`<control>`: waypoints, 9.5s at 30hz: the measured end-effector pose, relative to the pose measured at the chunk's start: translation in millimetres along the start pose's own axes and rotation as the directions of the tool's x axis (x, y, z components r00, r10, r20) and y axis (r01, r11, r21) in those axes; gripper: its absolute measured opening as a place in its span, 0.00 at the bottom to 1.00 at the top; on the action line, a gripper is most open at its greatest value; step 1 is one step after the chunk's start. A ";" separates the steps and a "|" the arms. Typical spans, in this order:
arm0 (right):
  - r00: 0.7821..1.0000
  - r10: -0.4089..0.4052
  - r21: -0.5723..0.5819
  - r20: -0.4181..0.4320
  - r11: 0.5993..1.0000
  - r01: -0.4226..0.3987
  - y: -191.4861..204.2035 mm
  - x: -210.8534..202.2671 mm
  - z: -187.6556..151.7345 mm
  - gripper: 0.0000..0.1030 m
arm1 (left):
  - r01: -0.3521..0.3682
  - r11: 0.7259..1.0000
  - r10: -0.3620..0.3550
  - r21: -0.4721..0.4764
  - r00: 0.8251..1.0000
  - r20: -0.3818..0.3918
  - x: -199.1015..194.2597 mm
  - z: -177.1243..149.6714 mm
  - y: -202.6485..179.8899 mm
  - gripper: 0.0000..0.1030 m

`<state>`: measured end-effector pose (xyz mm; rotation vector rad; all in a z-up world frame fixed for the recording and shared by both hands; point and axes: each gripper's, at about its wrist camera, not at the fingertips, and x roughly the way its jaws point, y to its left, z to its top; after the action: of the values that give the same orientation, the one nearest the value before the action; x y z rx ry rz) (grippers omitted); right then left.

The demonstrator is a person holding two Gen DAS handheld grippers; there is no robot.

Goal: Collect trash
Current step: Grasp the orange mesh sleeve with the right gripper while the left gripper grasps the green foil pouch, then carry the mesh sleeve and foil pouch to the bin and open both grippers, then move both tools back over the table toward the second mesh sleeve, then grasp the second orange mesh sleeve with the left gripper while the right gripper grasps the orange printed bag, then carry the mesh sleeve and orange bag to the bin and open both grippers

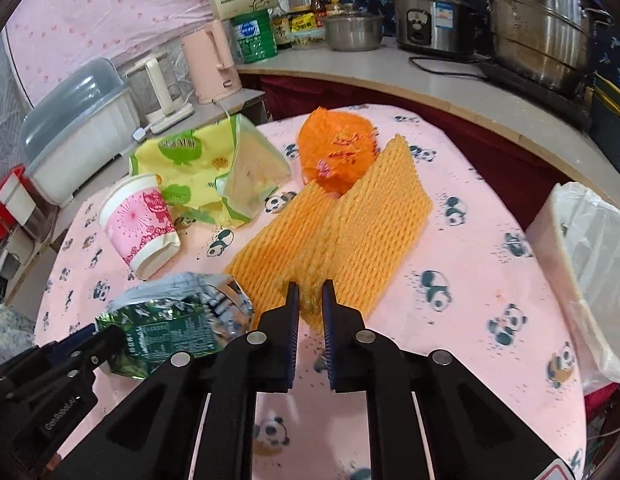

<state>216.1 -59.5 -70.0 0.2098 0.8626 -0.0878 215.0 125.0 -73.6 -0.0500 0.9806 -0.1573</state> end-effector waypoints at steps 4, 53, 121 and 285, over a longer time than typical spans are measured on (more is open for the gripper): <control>1.000 0.000 0.016 0.032 1.000 -0.001 -14.0 -24.8 -0.7 0.10 | 0.011 1.000 -0.011 0.018 1.000 0.016 -15.7 -4.0 -14.4 0.21; 0.975 -0.185 0.346 0.122 0.929 0.133 -274.7 -135.0 -38.7 0.10 | 0.174 0.893 -0.209 0.414 0.977 0.040 -39.1 1.4 -336.1 0.17; 0.986 -0.062 0.152 0.155 0.988 0.039 -148.7 -123.2 -5.8 0.43 | -0.007 0.986 -0.015 0.165 0.991 0.130 -53.3 12.2 -183.4 0.61; 0.971 -0.181 0.326 0.158 0.937 0.121 -277.3 -136.5 -14.5 0.35 | 0.173 0.928 -0.185 0.330 0.983 0.007 -39.9 -0.1 -330.0 0.52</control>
<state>72.1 -328.1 -16.2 0.4278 0.6737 -0.3863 156.7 -194.6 -3.6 0.1639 0.9005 -0.4852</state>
